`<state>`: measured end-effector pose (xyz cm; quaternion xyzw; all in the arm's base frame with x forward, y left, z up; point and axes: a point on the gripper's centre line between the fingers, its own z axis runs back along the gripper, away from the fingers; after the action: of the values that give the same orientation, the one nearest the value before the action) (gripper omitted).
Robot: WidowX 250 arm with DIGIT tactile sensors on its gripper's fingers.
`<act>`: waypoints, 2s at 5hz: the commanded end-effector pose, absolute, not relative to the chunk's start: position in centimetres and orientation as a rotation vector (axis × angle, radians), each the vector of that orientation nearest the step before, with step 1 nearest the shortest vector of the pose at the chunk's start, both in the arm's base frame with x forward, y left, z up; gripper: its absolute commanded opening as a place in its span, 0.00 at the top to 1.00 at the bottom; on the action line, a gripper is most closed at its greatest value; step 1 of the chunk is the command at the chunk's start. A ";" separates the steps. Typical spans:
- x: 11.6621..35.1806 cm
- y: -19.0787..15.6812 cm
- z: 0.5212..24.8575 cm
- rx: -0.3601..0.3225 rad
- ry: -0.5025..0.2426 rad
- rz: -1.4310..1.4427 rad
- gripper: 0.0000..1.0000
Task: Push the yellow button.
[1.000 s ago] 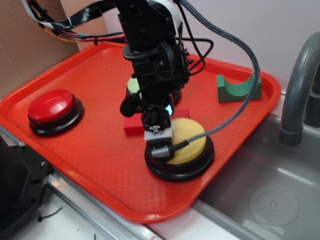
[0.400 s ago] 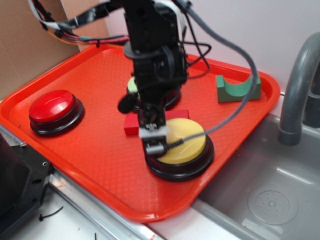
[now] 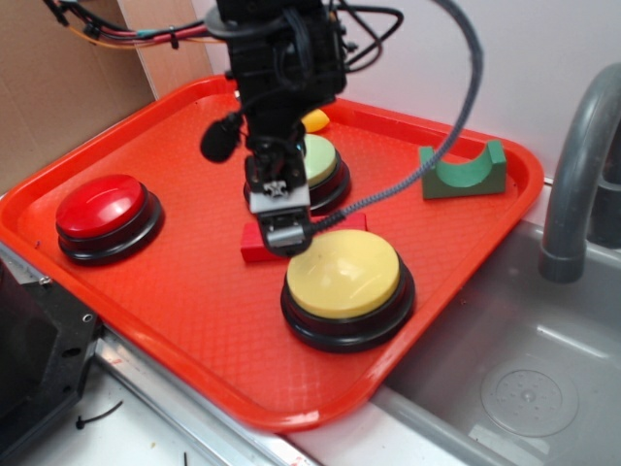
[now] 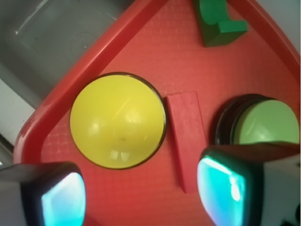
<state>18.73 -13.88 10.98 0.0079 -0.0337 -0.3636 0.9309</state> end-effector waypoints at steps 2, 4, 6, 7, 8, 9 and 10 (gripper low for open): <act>17.8 -14.3 14.5 -0.020 -0.144 -0.703 0.00; 17.6 -13.7 15.2 -0.030 -0.142 -0.666 0.00; 17.4 -13.4 16.0 -0.018 -0.126 -0.650 0.00; 17.3 -13.3 16.4 -0.014 -0.124 -0.643 0.00; 17.2 -13.1 16.7 -0.017 -0.124 -0.641 0.00; 17.1 -12.9 16.7 -0.015 -0.123 -0.641 0.00; 16.9 -12.8 17.1 -0.018 -0.144 -0.656 0.00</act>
<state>17.61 -11.92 15.58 -0.0010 -0.0412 -0.3266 0.9442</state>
